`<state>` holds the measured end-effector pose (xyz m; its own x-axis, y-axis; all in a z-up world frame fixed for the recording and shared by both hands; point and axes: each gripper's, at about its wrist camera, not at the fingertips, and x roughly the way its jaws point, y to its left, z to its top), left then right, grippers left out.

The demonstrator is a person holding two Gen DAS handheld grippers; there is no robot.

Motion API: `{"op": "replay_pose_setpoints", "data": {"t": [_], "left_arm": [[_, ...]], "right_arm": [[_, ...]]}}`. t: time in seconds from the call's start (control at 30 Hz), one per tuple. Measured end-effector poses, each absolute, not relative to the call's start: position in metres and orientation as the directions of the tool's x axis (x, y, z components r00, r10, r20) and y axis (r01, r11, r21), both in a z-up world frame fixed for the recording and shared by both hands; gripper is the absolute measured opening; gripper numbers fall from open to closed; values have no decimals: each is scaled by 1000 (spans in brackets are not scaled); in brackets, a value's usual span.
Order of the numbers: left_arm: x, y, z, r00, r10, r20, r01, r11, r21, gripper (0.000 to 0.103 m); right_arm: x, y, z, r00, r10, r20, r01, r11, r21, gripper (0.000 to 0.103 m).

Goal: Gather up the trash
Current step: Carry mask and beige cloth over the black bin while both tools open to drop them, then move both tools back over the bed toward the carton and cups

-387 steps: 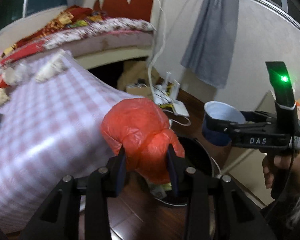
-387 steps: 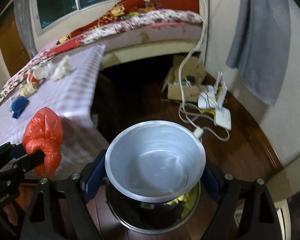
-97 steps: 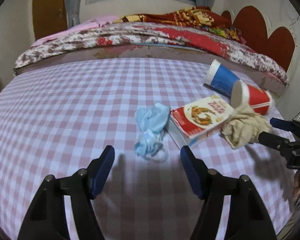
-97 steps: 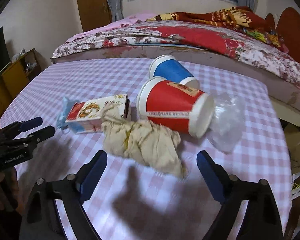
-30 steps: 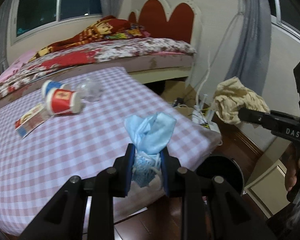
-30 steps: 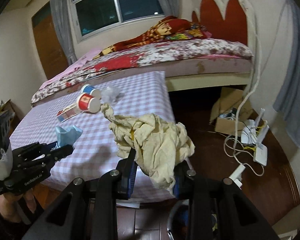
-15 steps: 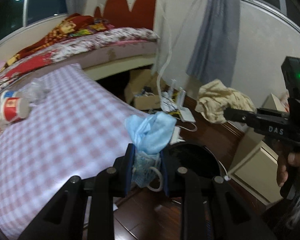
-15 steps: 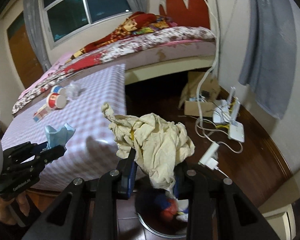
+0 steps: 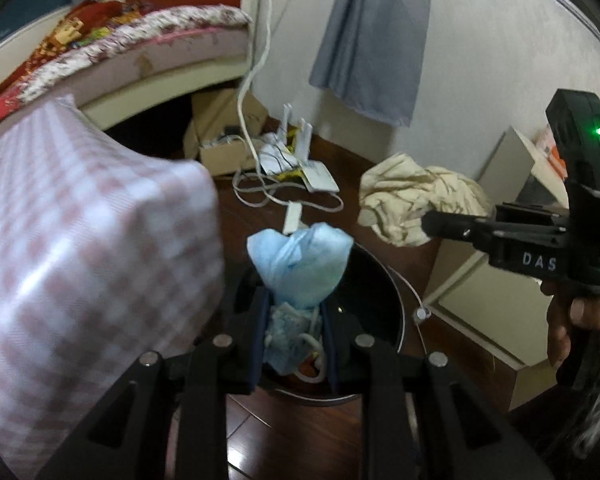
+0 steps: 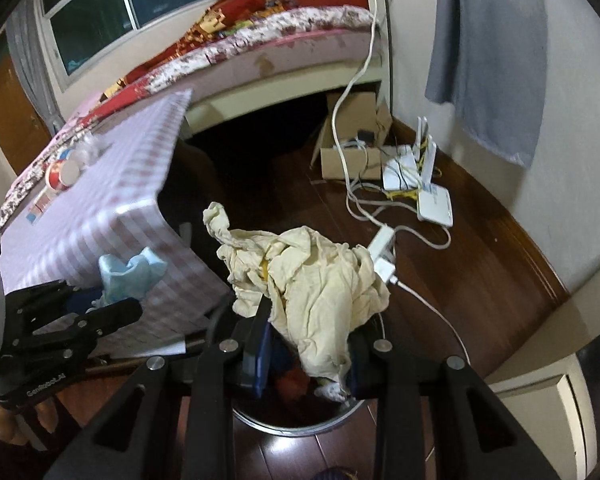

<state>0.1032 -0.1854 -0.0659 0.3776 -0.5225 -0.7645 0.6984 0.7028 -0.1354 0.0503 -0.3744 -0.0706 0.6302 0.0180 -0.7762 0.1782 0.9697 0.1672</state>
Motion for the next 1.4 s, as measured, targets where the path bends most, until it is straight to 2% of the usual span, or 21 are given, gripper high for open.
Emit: {"op": "replay_pose_setpoints", "data": {"t": [0.47, 0.53, 0.57, 0.6, 0.63, 0.67, 0.77, 0.83, 1.4], "left_arm": [[124, -215, -112, 257, -503, -825, 717, 671, -186, 30], [127, -215, -115, 253, -515, -819, 707, 676, -207, 61], [128, -212, -116, 275, -506, -817, 695, 692, -195, 94], [127, -208, -115, 312, -508, -803, 683, 707, -182, 101], [127, -204, -115, 343, -504, -793, 673, 720, -166, 101], [128, -202, -116, 356, -488, -797, 665, 732, -151, 102], [134, -191, -125, 381, -438, -814, 624, 772, -124, 102], [137, -184, -129, 384, -421, -822, 602, 789, -122, 102], [137, -173, -126, 416, -405, -814, 584, 805, -102, 102]], "right_arm": [[66, -381, -126, 535, 33, -844, 145, 981, 130, 31], [71, -379, -133, 520, 46, -853, 131, 983, 132, 33], [74, -377, -137, 511, 38, -859, 125, 985, 118, 37], [77, -375, -144, 492, -17, -870, 140, 988, 59, 60], [79, -376, -149, 476, -57, -878, 156, 988, 21, 89], [80, -379, -156, 455, -93, -885, 176, 984, -12, 93], [81, -388, -164, 410, -128, -903, 211, 977, -42, 96], [81, -392, -163, 409, -139, -902, 224, 973, -48, 101], [84, -374, -149, 439, -133, -889, 190, 980, -53, 102]]}}
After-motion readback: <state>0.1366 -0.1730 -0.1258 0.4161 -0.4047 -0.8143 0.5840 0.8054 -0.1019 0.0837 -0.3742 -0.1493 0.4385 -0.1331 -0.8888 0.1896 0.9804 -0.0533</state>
